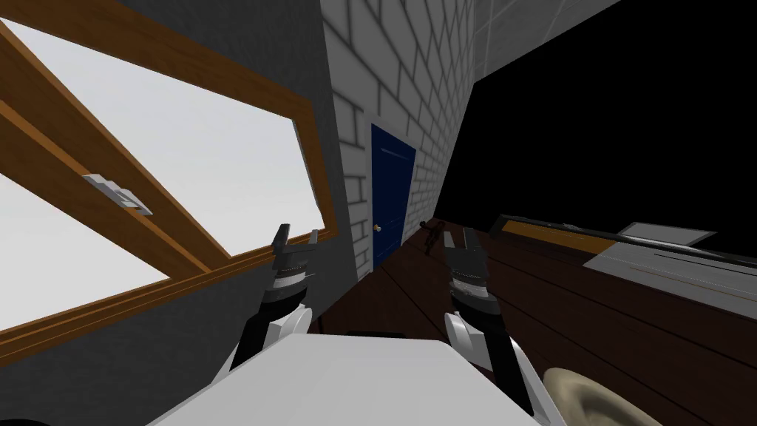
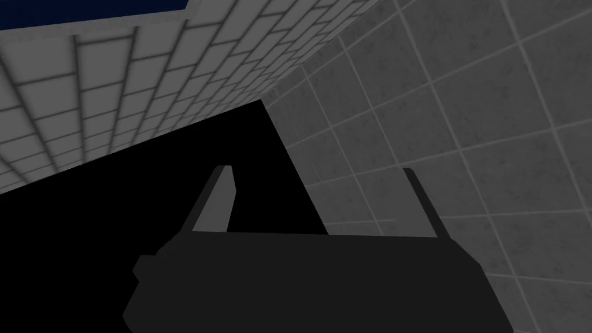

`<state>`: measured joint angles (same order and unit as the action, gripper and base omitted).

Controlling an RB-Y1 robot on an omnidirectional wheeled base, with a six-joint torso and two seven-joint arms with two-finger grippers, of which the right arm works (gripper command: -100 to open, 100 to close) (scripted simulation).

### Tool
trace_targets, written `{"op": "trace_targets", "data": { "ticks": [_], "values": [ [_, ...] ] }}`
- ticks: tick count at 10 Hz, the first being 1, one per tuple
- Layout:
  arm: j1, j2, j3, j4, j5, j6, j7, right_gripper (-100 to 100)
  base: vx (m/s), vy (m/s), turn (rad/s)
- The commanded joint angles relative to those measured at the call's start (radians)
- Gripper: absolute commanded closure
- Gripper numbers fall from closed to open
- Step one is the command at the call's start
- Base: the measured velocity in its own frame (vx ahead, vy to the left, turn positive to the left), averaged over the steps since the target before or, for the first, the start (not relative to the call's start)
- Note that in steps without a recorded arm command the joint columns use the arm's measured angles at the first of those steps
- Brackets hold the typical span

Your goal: Pull the door open

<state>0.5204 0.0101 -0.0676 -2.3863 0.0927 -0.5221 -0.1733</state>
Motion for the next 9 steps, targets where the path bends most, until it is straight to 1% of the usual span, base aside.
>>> {"op": "trace_targets", "data": {
  "ticks": [1, 2, 3, 7, 9],
  "values": [
    [-0.009, -0.010, 0.009, 0.038, 0.015, -0.008, 0.035, -100, 0.082, -0.103, -0.006],
    [-0.012, -0.013, 0.012, 0.050, 0.021, -0.011, 0.047, -100, 0.085, -0.027, -0.017],
    [-0.019, -0.019, 0.019, 0.075, 0.031, -0.016, 0.071, -100, 0.094, -0.027, -0.023],
    [-0.037, -0.033, 0.036, 0.148, 0.061, -0.031, 0.139, -100, 0.083, -0.024, -0.008],
    [-0.048, -0.040, 0.048, 0.193, 0.080, -0.041, 0.181, -100, 0.087, -0.038, -0.010]
  ]
}}
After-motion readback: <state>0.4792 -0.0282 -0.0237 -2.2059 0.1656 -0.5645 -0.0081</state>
